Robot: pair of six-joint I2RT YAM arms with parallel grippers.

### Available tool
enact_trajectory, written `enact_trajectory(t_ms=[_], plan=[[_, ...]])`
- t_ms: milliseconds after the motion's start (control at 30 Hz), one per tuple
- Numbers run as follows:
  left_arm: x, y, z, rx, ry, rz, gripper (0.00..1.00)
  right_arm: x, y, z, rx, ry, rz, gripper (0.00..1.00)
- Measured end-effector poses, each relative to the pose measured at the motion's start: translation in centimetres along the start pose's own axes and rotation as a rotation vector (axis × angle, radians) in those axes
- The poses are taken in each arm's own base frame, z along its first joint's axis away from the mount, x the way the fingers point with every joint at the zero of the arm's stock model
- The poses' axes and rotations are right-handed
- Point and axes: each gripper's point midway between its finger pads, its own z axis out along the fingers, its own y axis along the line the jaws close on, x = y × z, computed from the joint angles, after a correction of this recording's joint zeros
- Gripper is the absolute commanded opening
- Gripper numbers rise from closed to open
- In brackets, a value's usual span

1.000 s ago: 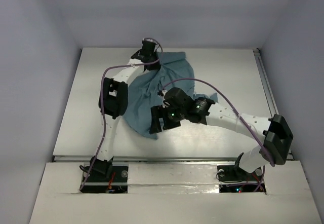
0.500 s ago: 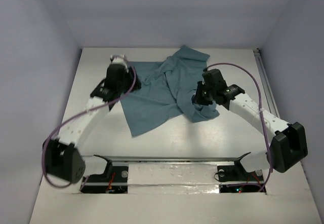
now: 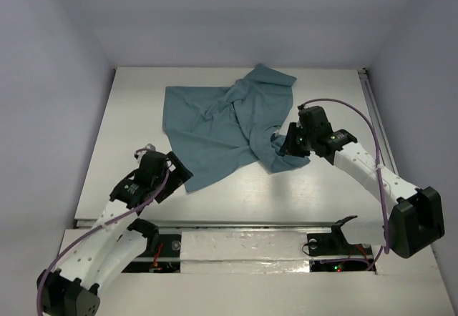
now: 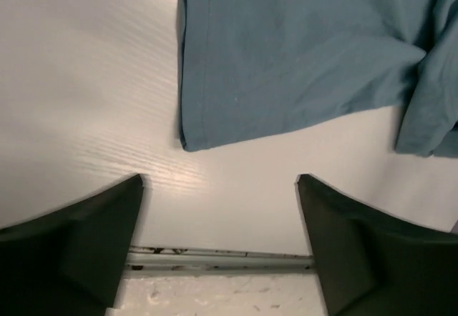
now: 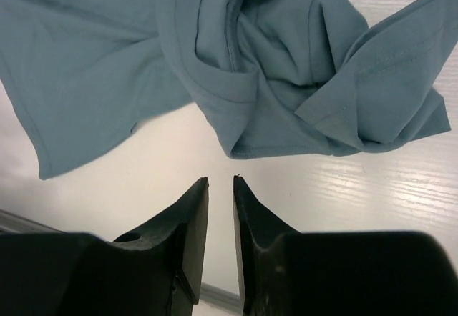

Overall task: Fold and stack the t-shirts
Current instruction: Flatten out the tshirt

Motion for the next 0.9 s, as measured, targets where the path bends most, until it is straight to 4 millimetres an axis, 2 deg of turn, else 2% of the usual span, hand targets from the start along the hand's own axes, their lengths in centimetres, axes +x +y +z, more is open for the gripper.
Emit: enact_trajectory(t_ms=[133, 200, 267, 300, 333, 400, 433, 467, 533, 800, 900], plan=[[1.2, 0.1, 0.9, -0.035, 0.065, -0.058, 0.99, 0.6, 0.2, 0.0, -0.024, 0.016, 0.0, 0.26], [2.0, 0.6, 2.0, -0.064, 0.098, -0.076, 0.99, 0.6, 0.5, -0.1, -0.038, 0.015, 0.0, 0.25], [2.3, 1.5, 3.2, -0.11, 0.116, -0.088, 0.92, 0.4, 0.7, -0.1, -0.051, 0.01, -0.004, 0.24], [2.1, 2.0, 3.9, -0.135, 0.118, -0.108, 0.79, 0.4, 0.8, -0.1, -0.055, 0.01, -0.005, 0.23], [1.5, 2.5, 4.8, -0.16, 0.111, -0.136, 0.46, 0.4, 0.8, -0.1, -0.058, 0.01, -0.008, 0.23], [0.4, 3.5, 6.5, -0.202, 0.097, -0.17, 0.21, 0.4, 0.9, -0.1, -0.063, 0.014, -0.012, 0.23], [-0.1, 3.6, 7.2, -0.216, 0.097, -0.183, 0.05, 0.5, 1.0, -0.1, -0.067, 0.016, -0.015, 0.23], [-0.9, 3.4, 7.9, -0.219, 0.085, -0.176, 0.0, 0.5, 1.0, -0.1, -0.069, 0.017, -0.017, 0.23], [-2.4, 2.7, 9.4, -0.226, 0.065, -0.145, 0.0, 0.5, 1.1, -0.2, -0.075, 0.017, -0.02, 0.23], [-9.5, -2.5, 15.7, -0.176, -0.031, -0.044, 0.0, 0.4, 1.4, -0.6, -0.089, 0.01, -0.021, 0.23], [-13.3, -3.8, 17.9, -0.198, -0.08, -0.011, 0.0, -0.1, 1.7, -0.5, -0.092, 0.01, -0.022, 0.23]])
